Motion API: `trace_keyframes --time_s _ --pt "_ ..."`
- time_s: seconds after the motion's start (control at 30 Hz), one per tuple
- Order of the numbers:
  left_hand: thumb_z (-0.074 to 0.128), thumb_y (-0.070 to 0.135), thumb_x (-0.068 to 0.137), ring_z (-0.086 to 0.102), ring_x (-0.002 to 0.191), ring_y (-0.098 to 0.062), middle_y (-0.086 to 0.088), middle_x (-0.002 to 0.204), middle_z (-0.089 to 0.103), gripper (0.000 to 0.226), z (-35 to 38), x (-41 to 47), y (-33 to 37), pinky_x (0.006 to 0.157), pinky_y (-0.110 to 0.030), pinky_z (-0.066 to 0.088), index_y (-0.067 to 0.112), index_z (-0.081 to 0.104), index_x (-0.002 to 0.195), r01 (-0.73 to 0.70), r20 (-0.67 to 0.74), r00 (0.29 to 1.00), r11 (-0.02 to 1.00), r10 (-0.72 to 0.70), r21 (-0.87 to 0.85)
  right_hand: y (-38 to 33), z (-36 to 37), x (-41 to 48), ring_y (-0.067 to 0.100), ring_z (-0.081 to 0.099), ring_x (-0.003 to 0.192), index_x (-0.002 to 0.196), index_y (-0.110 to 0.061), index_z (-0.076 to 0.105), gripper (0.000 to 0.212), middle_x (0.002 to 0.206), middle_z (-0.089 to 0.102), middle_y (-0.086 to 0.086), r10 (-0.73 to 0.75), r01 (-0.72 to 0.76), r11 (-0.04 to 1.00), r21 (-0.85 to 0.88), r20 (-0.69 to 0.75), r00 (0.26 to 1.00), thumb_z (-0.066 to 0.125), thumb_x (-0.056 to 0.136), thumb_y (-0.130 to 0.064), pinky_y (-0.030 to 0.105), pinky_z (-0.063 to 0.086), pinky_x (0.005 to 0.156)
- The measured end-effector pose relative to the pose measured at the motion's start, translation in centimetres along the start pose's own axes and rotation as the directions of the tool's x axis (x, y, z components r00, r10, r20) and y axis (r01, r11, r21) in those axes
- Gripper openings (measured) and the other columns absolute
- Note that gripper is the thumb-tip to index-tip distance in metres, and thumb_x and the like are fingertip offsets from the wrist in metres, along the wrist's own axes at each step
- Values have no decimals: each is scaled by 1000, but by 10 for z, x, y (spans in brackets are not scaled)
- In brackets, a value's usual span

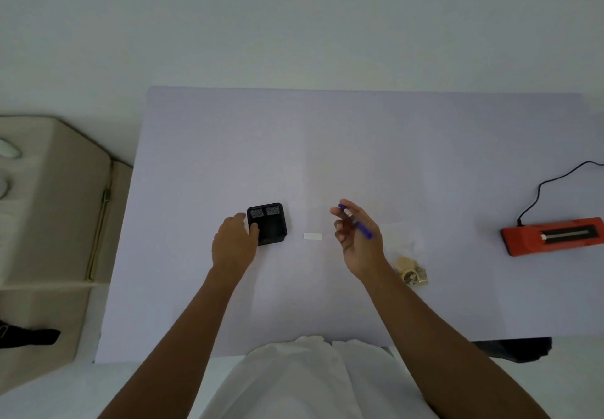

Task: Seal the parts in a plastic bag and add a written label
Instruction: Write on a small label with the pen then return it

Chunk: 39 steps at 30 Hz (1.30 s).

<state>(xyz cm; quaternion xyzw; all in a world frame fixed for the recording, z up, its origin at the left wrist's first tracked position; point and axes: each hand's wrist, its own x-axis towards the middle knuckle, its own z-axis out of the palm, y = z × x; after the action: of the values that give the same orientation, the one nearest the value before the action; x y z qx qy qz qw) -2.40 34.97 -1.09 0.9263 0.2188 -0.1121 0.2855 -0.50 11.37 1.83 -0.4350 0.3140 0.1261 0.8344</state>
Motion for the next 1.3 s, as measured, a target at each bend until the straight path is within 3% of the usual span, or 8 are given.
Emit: trace_keyframes --time_s 0.13,0.27,0.6,0.87,1.0,1.1,1.2,1.3 --pt "58 29 92 55 103 -27 -8 111 58 34 -5 -13 15 83 -39 49 12 58 121 -127 -177 977 991 117 -48 -3 -11 -7 16 52 62 102 -11 70 20 95 73 11 96 -88 990 -111 66 993 52 95 -16 27 34 51" --pt "61 31 91 59 81 -12 6 98 60 25 -3 -35 49 74 -24 49 18 62 113 -324 17 938 893 346 -311 -1 -18 -9 14 42 50 92 -2 74 68 68 66 12 175 -149 963 -223 100 980 38 98 -59 29 18 53" --pt "40 37 101 48 62 -10 5 74 53 31 27 -50 92 60 -25 36 16 55 84 -565 412 733 821 542 -74 2 -20 -9 12 26 42 93 -6 67 25 55 37 7 146 -117 904 -411 41 988 42 93 -5 22 23 41" --pt "40 31 103 41 52 -6 3 63 48 37 26 -55 88 53 -16 38 11 51 74 -235 646 606 881 464 -412 -4 -26 -4 12 24 41 77 -6 65 29 46 33 2 243 -164 859 -485 105 964 39 89 -1 22 22 42" --pt "40 29 103 30 50 -11 1 60 38 40 19 -65 81 46 -19 28 15 43 65 189 743 559 817 366 -545 -18 -44 12 9 22 34 67 -8 58 26 45 30 -1 218 -235 939 -250 -93 971 43 87 -1 17 16 37" --pt "40 23 103 39 48 -10 -1 59 47 39 15 -65 53 48 -21 34 12 50 67 198 694 672 840 258 -505 -40 -80 33 8 21 34 69 -7 61 28 51 28 -1 78 -125 973 -193 -232 969 42 89 -2 17 15 37" --pt "50 13 98 59 66 -21 -11 77 66 26 33 -55 10 67 -33 51 1 67 82 -102 451 878 982 163 -156 -36 -77 33 10 22 38 79 -8 67 27 48 31 -1 34 -80 922 -378 -126 991 43 91 -4 20 17 39" --pt "60 21 93 63 76 -23 -10 84 70 22 53 -46 -4 77 -31 51 4 71 86 -175 315 937 983 148 57 -14 -58 29 12 24 38 87 -7 67 21 46 35 2 59 -77 870 -487 -52 997 47 93 -7 20 18 41"
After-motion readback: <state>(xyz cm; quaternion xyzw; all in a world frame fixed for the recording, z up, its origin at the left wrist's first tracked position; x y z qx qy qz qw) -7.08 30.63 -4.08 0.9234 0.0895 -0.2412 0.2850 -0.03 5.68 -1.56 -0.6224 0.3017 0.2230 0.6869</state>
